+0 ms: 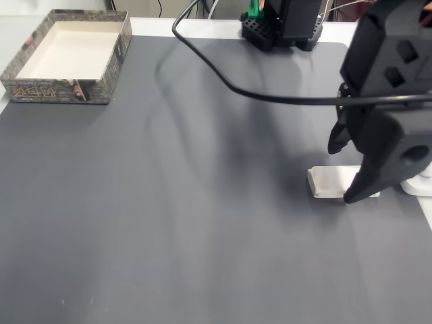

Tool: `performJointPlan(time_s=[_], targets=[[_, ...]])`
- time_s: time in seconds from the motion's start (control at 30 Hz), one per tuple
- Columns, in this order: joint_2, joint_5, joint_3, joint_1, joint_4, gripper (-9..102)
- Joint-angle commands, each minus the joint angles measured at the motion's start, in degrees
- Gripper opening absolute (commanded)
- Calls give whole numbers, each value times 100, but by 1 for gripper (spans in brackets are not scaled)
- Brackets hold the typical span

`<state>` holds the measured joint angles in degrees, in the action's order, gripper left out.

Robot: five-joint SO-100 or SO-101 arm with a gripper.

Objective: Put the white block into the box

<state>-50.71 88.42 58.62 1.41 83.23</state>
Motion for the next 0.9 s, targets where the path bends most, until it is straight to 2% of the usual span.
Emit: performJointPlan(time_s=[0.0, 0.17, 0.43, 0.87], targets=[[-18, 18, -448, -44, 26, 30], [44, 26, -457, -62, 26, 28], [79, 62, -466, -70, 70, 18], [79, 149, -466, -114, 185, 8]])
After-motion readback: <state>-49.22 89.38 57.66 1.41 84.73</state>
